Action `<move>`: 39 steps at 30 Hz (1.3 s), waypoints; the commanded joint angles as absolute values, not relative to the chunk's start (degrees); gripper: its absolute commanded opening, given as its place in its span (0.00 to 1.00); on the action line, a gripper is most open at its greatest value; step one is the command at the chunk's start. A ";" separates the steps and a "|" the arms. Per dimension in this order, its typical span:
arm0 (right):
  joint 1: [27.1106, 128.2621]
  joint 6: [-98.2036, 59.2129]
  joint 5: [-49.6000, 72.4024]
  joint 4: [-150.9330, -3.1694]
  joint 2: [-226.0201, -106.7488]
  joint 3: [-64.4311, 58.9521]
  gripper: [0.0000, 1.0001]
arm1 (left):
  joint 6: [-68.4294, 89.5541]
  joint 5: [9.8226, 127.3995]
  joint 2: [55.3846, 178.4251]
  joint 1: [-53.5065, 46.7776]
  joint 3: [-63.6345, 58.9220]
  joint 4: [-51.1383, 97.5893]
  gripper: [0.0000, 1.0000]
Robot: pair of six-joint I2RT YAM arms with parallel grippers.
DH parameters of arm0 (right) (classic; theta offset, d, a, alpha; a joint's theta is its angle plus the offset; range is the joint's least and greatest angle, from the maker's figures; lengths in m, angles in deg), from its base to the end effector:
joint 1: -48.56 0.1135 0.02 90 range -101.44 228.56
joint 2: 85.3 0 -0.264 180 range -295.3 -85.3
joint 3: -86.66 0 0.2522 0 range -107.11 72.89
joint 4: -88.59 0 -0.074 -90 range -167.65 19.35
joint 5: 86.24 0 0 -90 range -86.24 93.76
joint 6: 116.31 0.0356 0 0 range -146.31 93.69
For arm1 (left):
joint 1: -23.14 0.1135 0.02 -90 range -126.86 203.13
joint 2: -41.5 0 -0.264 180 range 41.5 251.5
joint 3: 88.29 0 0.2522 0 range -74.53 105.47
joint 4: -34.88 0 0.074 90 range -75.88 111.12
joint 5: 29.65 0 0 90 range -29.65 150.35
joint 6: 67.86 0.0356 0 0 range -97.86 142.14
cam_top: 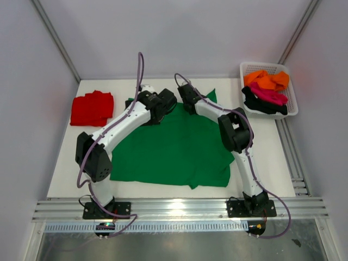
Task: Fold and stack the t-shirts
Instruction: Flatten out the tshirt
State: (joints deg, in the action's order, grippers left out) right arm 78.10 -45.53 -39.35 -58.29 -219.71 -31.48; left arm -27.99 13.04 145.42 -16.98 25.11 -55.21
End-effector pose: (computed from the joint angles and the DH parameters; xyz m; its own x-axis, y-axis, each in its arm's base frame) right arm 0.4574 0.2312 0.1555 -0.6326 -0.6347 -0.4438 -0.1919 0.6836 -0.7042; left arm 0.2832 -0.2044 0.3145 -0.7486 -0.0497 -0.6612 -0.3577 0.8699 0.3397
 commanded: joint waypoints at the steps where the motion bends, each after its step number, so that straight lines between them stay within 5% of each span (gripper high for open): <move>1: 78.53 -45.73 -42.12 -62.18 -217.58 -32.92 0.03 | -28.22 12.63 145.30 -17.12 26.46 -54.46 0.98; 4: 78.53 -44.51 -43.70 -60.77 -217.40 -34.33 0.06 | -28.22 12.71 145.03 -17.21 26.11 -54.29 0.98; 6: 78.79 -43.80 -43.96 -59.63 -216.27 -34.25 0.32 | -28.31 12.89 145.12 -17.12 26.11 -54.11 0.98; 10: 80.11 -44.67 -42.04 -58.93 -213.01 -30.82 0.53 | -28.48 13.41 145.12 -17.21 25.50 -53.76 0.98; 39: 79.50 -44.85 -40.45 -53.13 -222.94 -37.14 0.55 | -28.31 12.19 143.80 -17.12 24.70 -54.46 0.98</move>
